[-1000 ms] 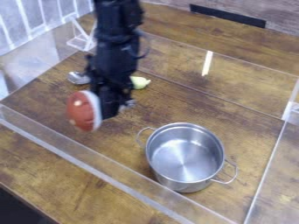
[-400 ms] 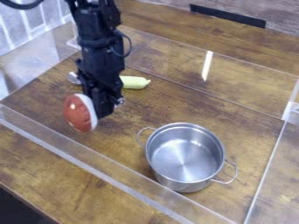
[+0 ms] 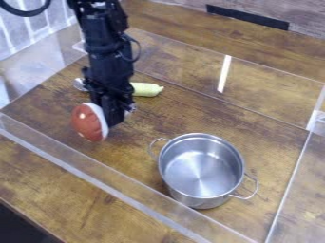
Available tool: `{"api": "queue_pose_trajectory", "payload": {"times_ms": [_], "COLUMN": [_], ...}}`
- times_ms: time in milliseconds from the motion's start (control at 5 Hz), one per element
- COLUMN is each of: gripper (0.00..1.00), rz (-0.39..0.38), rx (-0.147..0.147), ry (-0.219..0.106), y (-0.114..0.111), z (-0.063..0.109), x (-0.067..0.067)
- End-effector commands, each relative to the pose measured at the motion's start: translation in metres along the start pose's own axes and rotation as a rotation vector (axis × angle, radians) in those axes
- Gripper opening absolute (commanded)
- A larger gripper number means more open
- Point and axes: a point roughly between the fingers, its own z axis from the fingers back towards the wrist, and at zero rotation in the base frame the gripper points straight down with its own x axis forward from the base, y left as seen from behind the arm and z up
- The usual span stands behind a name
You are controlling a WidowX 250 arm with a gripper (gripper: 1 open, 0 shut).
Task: Remove the mushroom from the silver pot and put it on the table
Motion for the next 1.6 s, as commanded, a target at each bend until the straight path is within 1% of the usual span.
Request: {"api": "queue_pose_trajectory", "payload": {"times_ms": [0,200,400,600,800,1200,1400], "gripper": [1.0,0.0,0.0,0.0,0.0,0.0,0.0], "rz": [0.026,0.06,0.078,0.046,0.019,-0.137,-0.126], "rx": [0.011,0.0,-0.014,-0.034,-0.048,-0.07,-0.08], "ry": [-0.071,-0.077,-0.078,-0.08,-0.074,-0.051,-0.054], "y": [0.011,0.032,0.05,0.042,0.032,0.005,-0.01], "z": [0.022,0.015,0.004,-0.004,-0.009,-0.008,-0.005], "x": [0.003,0.004,0.003,0.0,-0.001,0.014,0.022]}}
